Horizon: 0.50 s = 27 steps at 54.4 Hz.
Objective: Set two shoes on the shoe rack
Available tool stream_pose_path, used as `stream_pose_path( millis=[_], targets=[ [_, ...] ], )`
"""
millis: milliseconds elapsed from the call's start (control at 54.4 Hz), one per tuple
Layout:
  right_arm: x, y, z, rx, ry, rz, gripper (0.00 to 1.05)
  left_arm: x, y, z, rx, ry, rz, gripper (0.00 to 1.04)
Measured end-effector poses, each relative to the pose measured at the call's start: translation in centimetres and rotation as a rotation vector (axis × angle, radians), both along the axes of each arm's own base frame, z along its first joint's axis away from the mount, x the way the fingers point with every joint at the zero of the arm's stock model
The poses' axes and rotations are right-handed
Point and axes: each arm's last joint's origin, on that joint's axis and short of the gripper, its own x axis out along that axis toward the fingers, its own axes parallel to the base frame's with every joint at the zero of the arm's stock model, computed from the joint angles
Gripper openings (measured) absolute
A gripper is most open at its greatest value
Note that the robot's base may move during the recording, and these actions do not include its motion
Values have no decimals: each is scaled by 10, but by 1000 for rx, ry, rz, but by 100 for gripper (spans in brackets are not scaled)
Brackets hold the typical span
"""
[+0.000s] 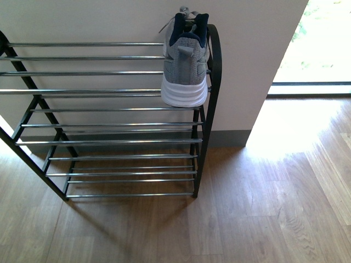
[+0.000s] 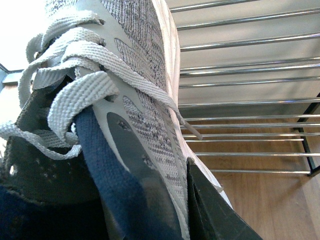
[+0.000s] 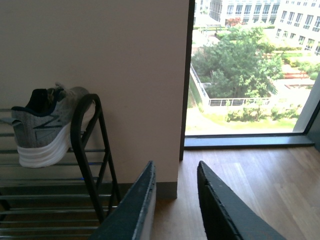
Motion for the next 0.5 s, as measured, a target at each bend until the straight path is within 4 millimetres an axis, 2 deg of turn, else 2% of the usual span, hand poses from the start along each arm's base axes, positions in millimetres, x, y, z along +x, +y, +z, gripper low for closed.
stream_pose_path(
  millis=[37,404,459,496],
  targets=[
    [0,0,0,0,0,0,33,0,0,0,0,0,0,2],
    [0,0,0,0,0,1,84,0,1,0,3,0,10,2],
    [0,0,0,0,0,2,96,0,1,0,3,0,10,2],
    [0,0,0,0,0,1,96,0,1,0,2,0,7,2]
  ],
)
